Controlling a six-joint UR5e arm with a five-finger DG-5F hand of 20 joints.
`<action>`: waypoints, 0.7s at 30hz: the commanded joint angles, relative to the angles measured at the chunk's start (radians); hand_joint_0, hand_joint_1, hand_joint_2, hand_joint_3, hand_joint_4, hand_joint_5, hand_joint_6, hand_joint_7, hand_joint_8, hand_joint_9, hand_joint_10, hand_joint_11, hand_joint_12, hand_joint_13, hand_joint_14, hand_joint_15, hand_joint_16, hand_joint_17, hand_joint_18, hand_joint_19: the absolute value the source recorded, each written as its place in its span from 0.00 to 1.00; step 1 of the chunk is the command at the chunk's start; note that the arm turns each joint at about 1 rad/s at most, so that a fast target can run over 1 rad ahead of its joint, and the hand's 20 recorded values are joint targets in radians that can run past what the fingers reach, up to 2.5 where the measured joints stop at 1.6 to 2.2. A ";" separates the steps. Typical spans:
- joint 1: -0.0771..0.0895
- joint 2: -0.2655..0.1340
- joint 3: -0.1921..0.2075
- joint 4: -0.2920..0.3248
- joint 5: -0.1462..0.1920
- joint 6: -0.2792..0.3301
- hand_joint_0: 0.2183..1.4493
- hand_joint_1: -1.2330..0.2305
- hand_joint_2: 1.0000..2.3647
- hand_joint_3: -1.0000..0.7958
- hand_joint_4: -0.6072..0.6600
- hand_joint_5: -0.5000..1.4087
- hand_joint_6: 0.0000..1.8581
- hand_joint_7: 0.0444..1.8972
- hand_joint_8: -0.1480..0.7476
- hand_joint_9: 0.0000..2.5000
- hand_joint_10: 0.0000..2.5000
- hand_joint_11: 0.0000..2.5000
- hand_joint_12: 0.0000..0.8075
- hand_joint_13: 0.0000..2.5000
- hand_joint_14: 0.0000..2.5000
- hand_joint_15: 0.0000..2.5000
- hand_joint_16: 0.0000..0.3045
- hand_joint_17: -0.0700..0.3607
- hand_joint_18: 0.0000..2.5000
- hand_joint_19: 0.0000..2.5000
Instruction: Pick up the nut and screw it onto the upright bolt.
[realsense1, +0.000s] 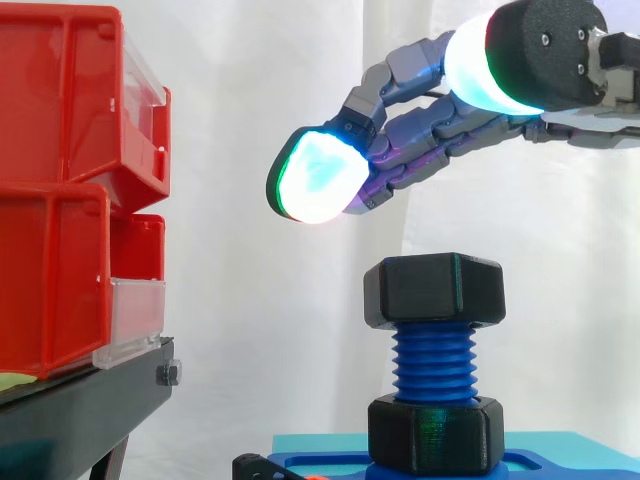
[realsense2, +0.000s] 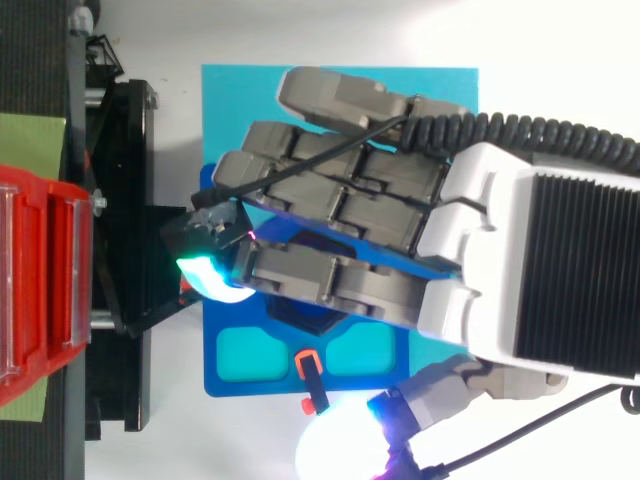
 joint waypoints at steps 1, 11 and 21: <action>0.000 -0.001 0.000 -0.008 -0.012 0.000 0.21 0.75 0.00 0.28 0.57 0.18 0.27 0.29 0.38 0.20 0.00 0.00 0.33 0.21 0.00 0.00 0.11 0.33 0.09 0.00; -0.007 -0.001 -0.011 -0.054 -0.029 0.000 0.21 0.75 0.00 0.28 0.59 0.18 0.27 0.33 0.39 0.20 0.00 0.00 0.33 0.21 0.00 0.00 0.10 0.33 0.09 0.00; -0.015 -0.001 -0.011 -0.074 -0.053 -0.002 0.22 0.74 0.00 0.28 0.60 0.19 0.27 0.41 0.40 0.20 0.00 0.00 0.34 0.21 0.00 0.00 0.10 0.33 0.10 0.00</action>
